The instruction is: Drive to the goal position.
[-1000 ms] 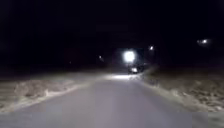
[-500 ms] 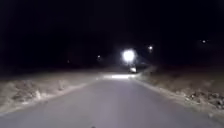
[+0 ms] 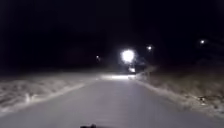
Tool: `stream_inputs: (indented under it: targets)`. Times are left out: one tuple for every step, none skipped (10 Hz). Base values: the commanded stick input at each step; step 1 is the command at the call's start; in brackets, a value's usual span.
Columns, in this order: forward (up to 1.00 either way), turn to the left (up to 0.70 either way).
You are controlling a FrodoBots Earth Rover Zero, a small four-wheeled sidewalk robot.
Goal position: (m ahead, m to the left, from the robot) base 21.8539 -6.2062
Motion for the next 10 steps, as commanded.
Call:
stream_inputs:
  targets:
    - [1.00,0.00]
    - [1.00,0.00]
    - [1.00,0.00]
    - [1.00,0.00]
    - [1.00,0.00]
    - [1.00,0.00]
    - [1.00,0.00]
    - [1.00,0.00]
    - [1.00,0.00]
    - [1.00,0.00]
